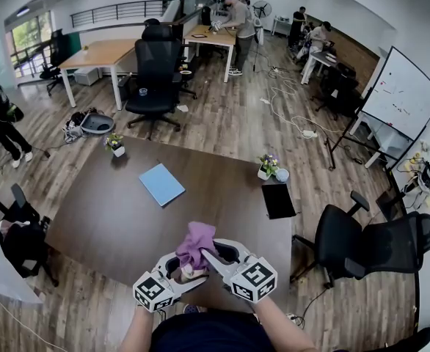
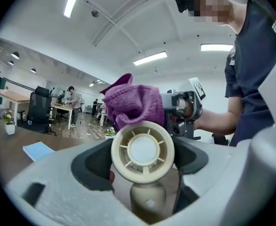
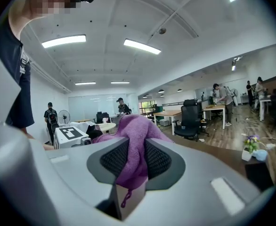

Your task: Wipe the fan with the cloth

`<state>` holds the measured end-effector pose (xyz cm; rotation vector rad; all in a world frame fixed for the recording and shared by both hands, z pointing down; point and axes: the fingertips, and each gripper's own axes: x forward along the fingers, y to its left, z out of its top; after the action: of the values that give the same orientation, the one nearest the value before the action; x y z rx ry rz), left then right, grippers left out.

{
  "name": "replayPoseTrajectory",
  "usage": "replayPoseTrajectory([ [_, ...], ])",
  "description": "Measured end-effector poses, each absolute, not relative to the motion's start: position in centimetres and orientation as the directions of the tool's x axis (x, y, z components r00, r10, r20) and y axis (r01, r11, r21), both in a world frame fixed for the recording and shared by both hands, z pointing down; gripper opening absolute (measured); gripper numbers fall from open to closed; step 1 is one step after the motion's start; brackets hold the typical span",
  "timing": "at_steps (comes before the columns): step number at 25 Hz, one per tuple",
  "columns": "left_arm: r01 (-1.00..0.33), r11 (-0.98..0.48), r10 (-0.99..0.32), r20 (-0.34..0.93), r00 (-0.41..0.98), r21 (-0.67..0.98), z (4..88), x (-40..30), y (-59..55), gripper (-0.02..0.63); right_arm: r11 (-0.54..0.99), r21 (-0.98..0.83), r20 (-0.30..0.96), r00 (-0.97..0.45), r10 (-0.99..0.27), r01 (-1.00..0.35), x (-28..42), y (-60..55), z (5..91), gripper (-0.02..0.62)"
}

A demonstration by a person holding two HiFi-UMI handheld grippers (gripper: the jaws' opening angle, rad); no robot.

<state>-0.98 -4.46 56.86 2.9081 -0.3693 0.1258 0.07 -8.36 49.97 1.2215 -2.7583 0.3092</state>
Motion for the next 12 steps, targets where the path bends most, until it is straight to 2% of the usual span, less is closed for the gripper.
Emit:
replayPoseTrajectory([
  [6, -0.240, -0.946, -0.234, 0.054, 0.971, 0.219, 56.1, -1.5, -4.4, 0.379, 0.584, -0.146, 0.280, -0.600, -0.749, -0.798, 1.7, -9.4, 53.5, 0.104],
  [12, -0.271, -0.933, -0.266, 0.056, 0.962, 0.236, 56.4, -2.1, -5.3, 0.379, 0.579, -0.192, 0.323, -0.608, -0.725, -0.793, 1.8, -8.7, 55.9, 0.104],
])
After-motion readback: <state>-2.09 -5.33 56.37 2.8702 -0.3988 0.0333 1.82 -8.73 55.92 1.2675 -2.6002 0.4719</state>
